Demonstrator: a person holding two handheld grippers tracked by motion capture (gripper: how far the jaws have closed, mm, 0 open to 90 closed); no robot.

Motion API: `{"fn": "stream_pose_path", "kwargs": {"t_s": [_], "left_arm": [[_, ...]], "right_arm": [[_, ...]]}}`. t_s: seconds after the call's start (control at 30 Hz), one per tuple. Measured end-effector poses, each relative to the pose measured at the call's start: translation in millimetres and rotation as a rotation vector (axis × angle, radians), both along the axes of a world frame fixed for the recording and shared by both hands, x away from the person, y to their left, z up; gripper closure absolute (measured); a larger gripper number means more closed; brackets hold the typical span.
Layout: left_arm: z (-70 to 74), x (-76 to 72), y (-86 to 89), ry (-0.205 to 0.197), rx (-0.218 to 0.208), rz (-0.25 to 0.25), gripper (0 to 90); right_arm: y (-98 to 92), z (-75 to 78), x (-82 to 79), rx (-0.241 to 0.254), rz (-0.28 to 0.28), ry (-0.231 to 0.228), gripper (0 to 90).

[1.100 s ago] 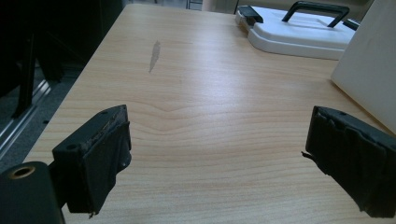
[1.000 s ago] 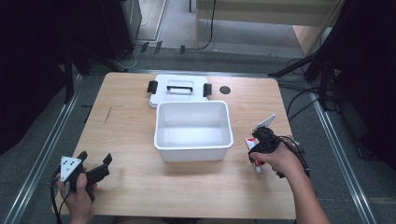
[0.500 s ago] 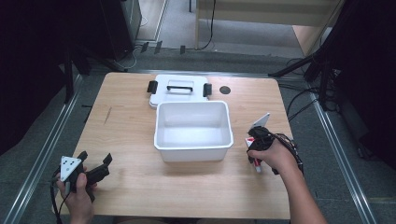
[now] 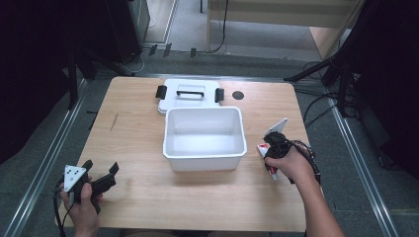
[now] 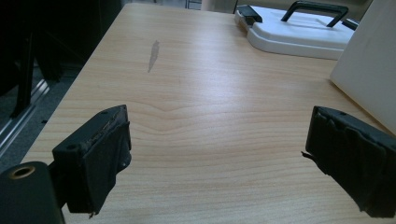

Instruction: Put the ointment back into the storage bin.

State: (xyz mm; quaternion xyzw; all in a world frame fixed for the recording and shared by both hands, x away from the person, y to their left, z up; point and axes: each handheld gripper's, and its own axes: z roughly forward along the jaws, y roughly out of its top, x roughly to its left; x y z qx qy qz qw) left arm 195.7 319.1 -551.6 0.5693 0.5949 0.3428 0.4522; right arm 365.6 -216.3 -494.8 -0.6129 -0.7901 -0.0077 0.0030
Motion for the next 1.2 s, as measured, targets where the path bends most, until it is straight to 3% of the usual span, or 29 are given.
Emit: {"fn": "stream_pose_path", "kwargs": {"t_s": [0.3,0.37,0.87,1.03,1.2], "left_arm": [[0.0,0.1,-0.1,0.000,0.000,0.001,7.8],[0.0,0.1,0.0,0.001,-0.001,0.001,7.8],[-0.1,0.1,1.7,0.003,-0.013,0.001,7.8],[-0.2,0.3,1.8,0.002,-0.018,0.003,7.8],[-0.3,0.7,2.0,-0.001,-0.022,0.005,7.7]], "right_arm": [[-1.0,31.0,0.0,0.019,0.001,-0.049,72.5],[0.8,44.0,0.1,0.024,0.012,-0.063,72.5],[23.0,100.7,3.9,0.041,0.045,-0.112,72.5],[29.1,113.0,5.8,0.048,0.050,-0.126,72.5],[43.8,130.6,7.8,0.054,0.083,-0.150,72.5]]}}
